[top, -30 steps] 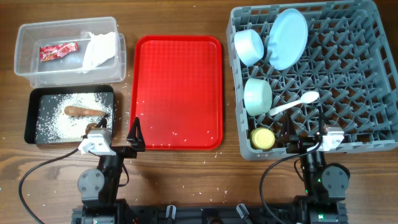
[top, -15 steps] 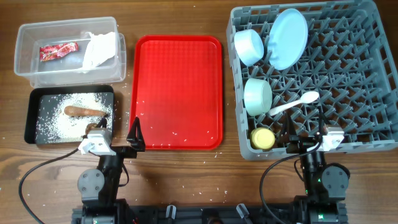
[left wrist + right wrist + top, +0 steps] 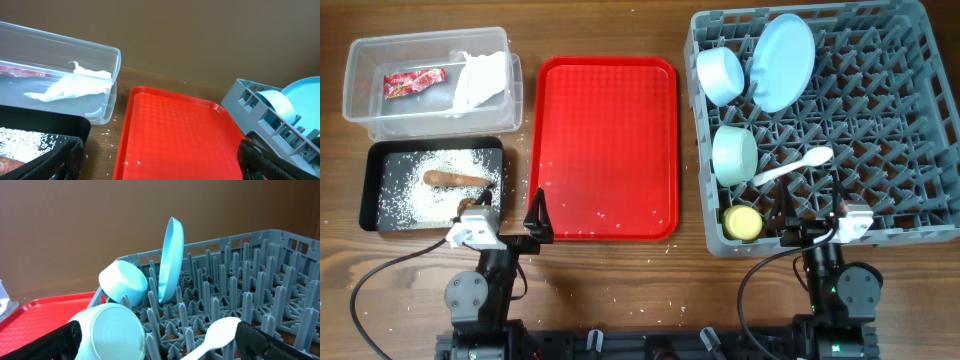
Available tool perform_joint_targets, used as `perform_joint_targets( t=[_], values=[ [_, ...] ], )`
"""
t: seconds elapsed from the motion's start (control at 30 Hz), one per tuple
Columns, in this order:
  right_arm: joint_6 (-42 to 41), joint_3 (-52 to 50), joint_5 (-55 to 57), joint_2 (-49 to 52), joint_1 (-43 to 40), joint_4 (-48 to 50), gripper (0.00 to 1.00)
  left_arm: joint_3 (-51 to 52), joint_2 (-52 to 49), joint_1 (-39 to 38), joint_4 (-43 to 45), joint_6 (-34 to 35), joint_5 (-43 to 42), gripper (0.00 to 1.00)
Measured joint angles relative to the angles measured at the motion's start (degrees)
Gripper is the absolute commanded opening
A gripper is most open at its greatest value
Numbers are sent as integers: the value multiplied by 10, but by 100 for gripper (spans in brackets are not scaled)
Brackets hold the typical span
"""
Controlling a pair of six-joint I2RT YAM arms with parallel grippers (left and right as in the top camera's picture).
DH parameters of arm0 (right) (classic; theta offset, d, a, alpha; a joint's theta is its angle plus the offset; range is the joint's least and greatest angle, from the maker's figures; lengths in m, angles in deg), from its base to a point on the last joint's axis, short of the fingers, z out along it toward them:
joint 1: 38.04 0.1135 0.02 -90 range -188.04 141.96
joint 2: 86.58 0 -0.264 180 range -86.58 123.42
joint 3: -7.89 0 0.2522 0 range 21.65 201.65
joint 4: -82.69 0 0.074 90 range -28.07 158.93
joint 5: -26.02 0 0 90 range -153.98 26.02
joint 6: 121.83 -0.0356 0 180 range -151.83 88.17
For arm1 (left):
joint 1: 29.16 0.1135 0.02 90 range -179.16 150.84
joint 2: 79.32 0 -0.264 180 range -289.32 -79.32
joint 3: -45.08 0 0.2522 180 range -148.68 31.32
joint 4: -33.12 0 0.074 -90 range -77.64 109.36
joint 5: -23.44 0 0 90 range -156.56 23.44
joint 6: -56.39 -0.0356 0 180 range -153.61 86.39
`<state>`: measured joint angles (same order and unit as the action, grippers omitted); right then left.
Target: Sort waste into correct bins and load items into the dishwasher rack
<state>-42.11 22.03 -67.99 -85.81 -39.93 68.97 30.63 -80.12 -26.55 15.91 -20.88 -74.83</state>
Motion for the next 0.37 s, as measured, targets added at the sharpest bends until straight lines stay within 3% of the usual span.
perform_joint_targets(
  t=[0.37],
  values=[
    [0, 0, 0, 0, 0, 0, 100, 0, 0, 0, 0, 0, 0, 100]
  ],
)
